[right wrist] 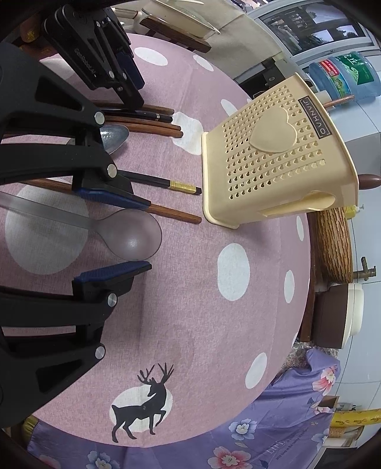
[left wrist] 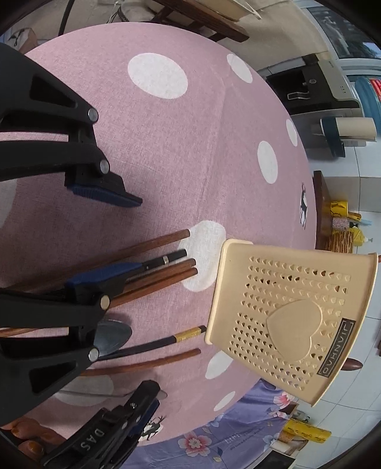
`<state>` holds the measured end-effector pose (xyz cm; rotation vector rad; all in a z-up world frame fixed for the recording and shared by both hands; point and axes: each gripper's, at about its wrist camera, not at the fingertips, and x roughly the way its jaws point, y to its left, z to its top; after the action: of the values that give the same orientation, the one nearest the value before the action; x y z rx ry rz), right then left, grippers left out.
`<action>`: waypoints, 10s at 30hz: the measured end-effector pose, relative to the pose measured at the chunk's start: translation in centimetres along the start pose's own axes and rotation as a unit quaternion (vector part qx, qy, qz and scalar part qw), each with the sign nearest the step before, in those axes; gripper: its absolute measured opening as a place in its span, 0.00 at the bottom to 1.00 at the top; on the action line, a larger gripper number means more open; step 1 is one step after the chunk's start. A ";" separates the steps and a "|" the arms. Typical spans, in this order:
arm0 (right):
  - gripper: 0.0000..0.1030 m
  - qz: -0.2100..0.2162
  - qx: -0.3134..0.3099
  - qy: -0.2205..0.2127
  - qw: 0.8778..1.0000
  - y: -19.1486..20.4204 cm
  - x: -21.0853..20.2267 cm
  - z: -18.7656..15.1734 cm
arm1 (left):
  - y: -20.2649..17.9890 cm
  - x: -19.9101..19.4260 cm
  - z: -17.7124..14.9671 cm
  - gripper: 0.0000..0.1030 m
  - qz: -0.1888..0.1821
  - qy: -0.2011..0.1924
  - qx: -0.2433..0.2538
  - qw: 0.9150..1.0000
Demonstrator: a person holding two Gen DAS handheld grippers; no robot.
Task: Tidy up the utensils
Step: 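Grasp another brown chopstick with the left tool while the right tool grasps the clear plastic spoon, then lift the chopstick with the left tool while the right tool carries the clear spoon to the holder, then insert the chopstick into the holder with the left tool while the right tool drops the clear spoon in, then move both open tools back toward the remaining utensils, then grasp a black chopstick with the left tool while the right tool grasps a brown chopstick, then lift both chopsticks and carry them over the cream holder with both tools, then lower both chopsticks into the holder and open both tools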
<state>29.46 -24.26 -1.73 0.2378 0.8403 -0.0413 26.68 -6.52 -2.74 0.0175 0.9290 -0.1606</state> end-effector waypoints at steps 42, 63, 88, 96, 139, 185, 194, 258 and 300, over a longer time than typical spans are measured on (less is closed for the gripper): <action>0.36 0.023 -0.047 -0.131 0.990 0.5 -7.1 3.0 | 1.7 -6.8 4.8 0.08 -0.050 -0.128 -0.042 0.990; 0.36 0.030 -0.074 -0.157 0.984 1.9 -10.3 4.4 | 3.3 -11.7 6.3 0.08 -0.058 -0.223 -0.061 0.971; 0.36 0.045 -0.112 -0.219 0.968 5.7 -15.1 14.9 | 3.3 -19.5 14.7 0.08 -0.109 -0.291 -0.051 0.949; 0.36 -0.020 -0.109 -0.301 0.947 8.0 -15.6 21.8 | 0.7 -21.5 21.5 0.08 -0.086 -0.350 -0.056 0.931; 0.46 0.015 -0.127 -0.176 0.976 4.5 -6.1 9.1 | 0.6 -9.0 10.4 0.65 -0.048 -0.195 -0.009 0.980; 0.37 -0.007 -0.085 0.032 0.996 3.2 1.0 -1.2 | -0.8 0.1 -0.2 0.52 0.011 -0.020 0.018 1.000; 0.24 0.001 -0.084 0.041 0.996 2.3 0.8 -1.0 | 0.2 -0.2 -0.2 0.42 0.014 -0.014 0.020 1.000; 0.09 0.040 -0.005 -0.043 0.998 1.2 0.2 4.8 | 1.2 -2.3 3.0 0.08 -0.045 -0.064 -0.034 0.996; 0.07 0.085 -0.059 -0.229 0.968 1.9 -15.4 9.3 | 1.4 -13.9 9.3 0.08 -0.064 -0.232 -0.022 0.970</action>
<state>26.28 -25.40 16.03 0.1779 0.3592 0.1103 26.12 -4.08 13.89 -0.1174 0.4655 -0.2514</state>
